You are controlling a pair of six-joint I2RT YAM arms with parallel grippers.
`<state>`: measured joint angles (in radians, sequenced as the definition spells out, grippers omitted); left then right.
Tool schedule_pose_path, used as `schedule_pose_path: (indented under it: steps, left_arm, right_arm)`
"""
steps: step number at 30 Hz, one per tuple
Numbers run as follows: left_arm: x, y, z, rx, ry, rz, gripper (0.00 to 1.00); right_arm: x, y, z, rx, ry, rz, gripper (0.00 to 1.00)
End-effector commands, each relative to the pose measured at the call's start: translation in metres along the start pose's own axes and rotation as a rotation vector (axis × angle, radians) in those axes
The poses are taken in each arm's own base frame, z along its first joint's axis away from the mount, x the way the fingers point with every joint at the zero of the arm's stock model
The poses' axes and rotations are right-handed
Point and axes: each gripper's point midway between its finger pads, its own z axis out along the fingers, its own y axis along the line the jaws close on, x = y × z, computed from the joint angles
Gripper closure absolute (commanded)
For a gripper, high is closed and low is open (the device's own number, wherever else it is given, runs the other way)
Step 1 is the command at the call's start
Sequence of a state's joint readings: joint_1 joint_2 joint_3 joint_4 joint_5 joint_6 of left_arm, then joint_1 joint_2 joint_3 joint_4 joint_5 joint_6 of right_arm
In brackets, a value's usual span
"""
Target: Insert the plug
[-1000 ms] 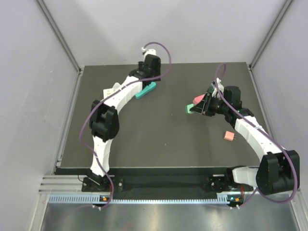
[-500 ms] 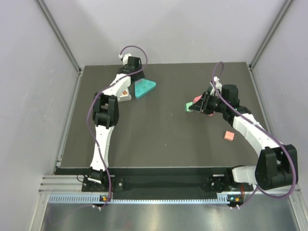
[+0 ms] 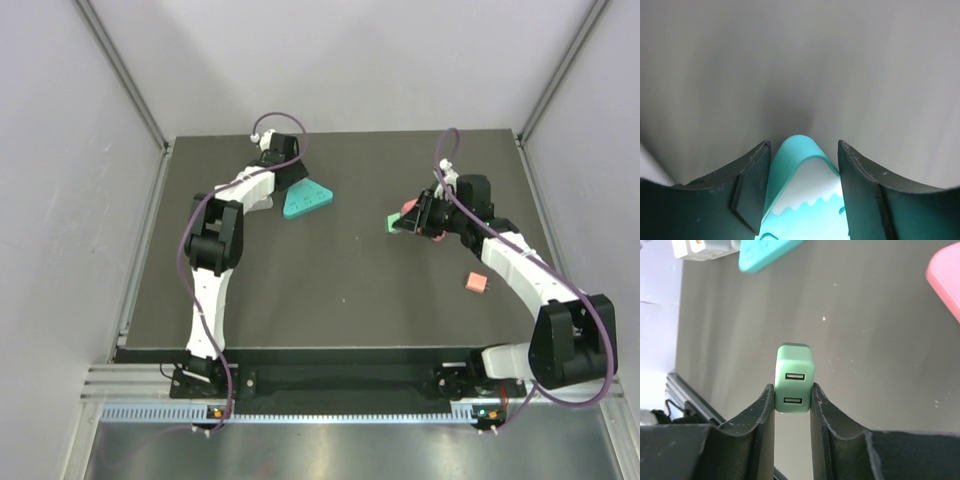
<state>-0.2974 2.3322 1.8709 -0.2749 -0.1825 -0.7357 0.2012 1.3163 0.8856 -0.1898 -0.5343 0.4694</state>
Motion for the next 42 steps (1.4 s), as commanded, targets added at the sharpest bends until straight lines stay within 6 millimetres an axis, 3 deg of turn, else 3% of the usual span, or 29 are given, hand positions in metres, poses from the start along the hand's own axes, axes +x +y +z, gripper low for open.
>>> schedule_pose_path:
  steps: [1, 3, 4, 5, 7, 9, 10, 11, 12, 14, 17, 19, 22, 25, 26, 27, 28, 29, 30, 33, 36, 42]
  left_arm:
    - [0.04, -0.013, -0.04, 0.024, 0.081, -0.069, 0.42]
    - [0.047, -0.023, -0.061, 0.038, 0.08, -0.086, 0.41]
    - [0.064, -0.015, -0.067, 0.009, 0.117, -0.109, 0.4]
    - [0.068, -0.022, -0.081, 0.018, 0.128, -0.115, 0.39]
    - [0.082, -0.007, -0.094, -0.069, 0.133, -0.151, 0.39]
    - [0.088, -0.016, -0.116, -0.063, 0.114, -0.196, 0.38]
    - [0.099, -0.005, -0.121, -0.091, 0.111, -0.198, 0.38]
    - [0.096, -0.018, -0.138, -0.043, 0.087, -0.212, 0.38]
    - [0.103, -0.01, -0.142, -0.056, 0.085, -0.224, 0.38]
    - [0.092, -0.02, -0.162, -0.013, 0.041, -0.235, 0.37]
    - [0.074, -0.024, -0.18, 0.018, 0.005, -0.221, 0.35]
    - [0.058, -0.033, -0.196, 0.056, -0.023, -0.164, 0.34]
    - [0.042, -0.031, -0.215, 0.063, -0.056, -0.064, 0.34]
    - [0.041, -0.01, -0.221, 0.03, -0.081, 0.014, 0.37]
    - [0.043, -0.002, -0.218, 0.023, -0.066, 0.013, 0.44]
    - [0.062, 0.009, -0.214, 0.034, 0.004, 0.031, 0.49]
    - [0.063, 0.013, -0.213, 0.056, 0.02, 0.018, 0.58]
    - [0.071, 0.019, -0.211, 0.058, 0.048, 0.022, 0.68]
    - [0.084, 0.029, -0.21, 0.047, 0.082, 0.037, 0.86]
    - [0.101, 0.045, -0.21, 0.026, 0.123, 0.073, 1.0]
    - [0.12, 0.058, -0.207, 0.007, 0.169, 0.082, 1.0]
    - [0.164, 0.045, -0.203, 0.111, 0.295, 0.02, 1.0]
  right_arm:
    - [-0.02, 0.01, -0.012, 0.031, -0.071, -0.077, 1.0]
    - [-0.017, 0.006, -0.016, 0.063, -0.076, -0.077, 1.0]
    - [-0.015, 0.004, -0.017, 0.073, -0.074, -0.078, 1.0]
    - [-0.012, 0.001, -0.017, 0.085, -0.07, -0.075, 1.0]
    - [-0.009, -0.006, -0.019, 0.136, -0.071, -0.071, 1.0]
    - [-0.004, -0.012, -0.017, 0.186, -0.071, -0.065, 1.0]
    - [-0.002, -0.012, -0.016, 0.198, -0.072, -0.065, 1.0]
    - [0.001, -0.012, -0.014, 0.209, -0.068, -0.056, 1.0]
    - [0.005, -0.009, -0.01, 0.227, -0.067, -0.067, 1.0]
    - [0.007, -0.009, -0.006, 0.273, -0.075, -0.061, 1.0]
    - [0.016, 0.009, 0.007, 0.271, -0.068, -0.024, 1.0]
    - [0.021, 0.019, 0.016, 0.274, -0.083, 0.003, 1.0]
    - [0.029, 0.032, 0.032, 0.257, -0.104, 0.088, 1.0]
    - [0.037, 0.041, 0.048, 0.242, -0.104, 0.168, 1.0]
    - [0.04, 0.046, 0.053, 0.238, -0.106, 0.194, 1.0]
    - [0.04, 0.048, 0.058, 0.235, -0.11, 0.208, 1.0]
    - [0.04, 0.051, 0.06, 0.229, -0.116, 0.215, 1.0]
    - [0.039, 0.055, 0.063, 0.226, -0.124, 0.219, 1.0]
    - [0.038, 0.057, 0.063, 0.222, -0.126, 0.215, 1.0]
    - [0.032, 0.061, 0.06, 0.224, -0.131, 0.191, 1.0]
    - [0.029, 0.058, 0.054, 0.25, -0.139, 0.161, 1.0]
    - [0.03, 0.052, 0.05, 0.287, -0.119, 0.1, 1.0]
